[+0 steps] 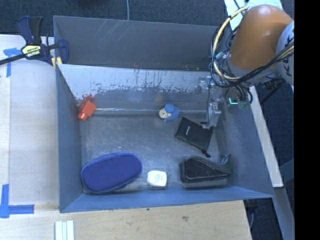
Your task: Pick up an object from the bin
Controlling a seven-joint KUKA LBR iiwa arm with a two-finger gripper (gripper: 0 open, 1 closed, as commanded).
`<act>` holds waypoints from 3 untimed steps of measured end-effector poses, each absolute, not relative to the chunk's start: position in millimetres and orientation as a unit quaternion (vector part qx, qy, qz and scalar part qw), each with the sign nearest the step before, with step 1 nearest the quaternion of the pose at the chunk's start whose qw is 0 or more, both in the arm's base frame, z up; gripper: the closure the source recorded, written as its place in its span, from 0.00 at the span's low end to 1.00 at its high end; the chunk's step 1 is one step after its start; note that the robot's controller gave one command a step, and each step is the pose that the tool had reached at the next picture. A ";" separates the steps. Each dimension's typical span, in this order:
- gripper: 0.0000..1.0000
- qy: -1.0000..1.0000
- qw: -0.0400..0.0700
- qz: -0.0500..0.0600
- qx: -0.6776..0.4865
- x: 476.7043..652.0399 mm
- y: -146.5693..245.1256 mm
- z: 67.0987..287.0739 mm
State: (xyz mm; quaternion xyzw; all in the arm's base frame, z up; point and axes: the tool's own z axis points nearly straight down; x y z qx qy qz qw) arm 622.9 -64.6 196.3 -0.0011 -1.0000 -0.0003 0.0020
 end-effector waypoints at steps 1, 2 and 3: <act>0.00 -1.000 0.001 0.000 0.030 604.8 -57.9 65.8; 1.00 -1.000 -0.003 0.000 0.031 607.5 -58.5 71.3; 1.00 -0.999 -0.005 0.001 0.041 549.1 -67.2 216.7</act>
Offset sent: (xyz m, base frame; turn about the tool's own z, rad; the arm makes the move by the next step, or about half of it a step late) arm -0.0170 0.0060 -0.1263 -0.0634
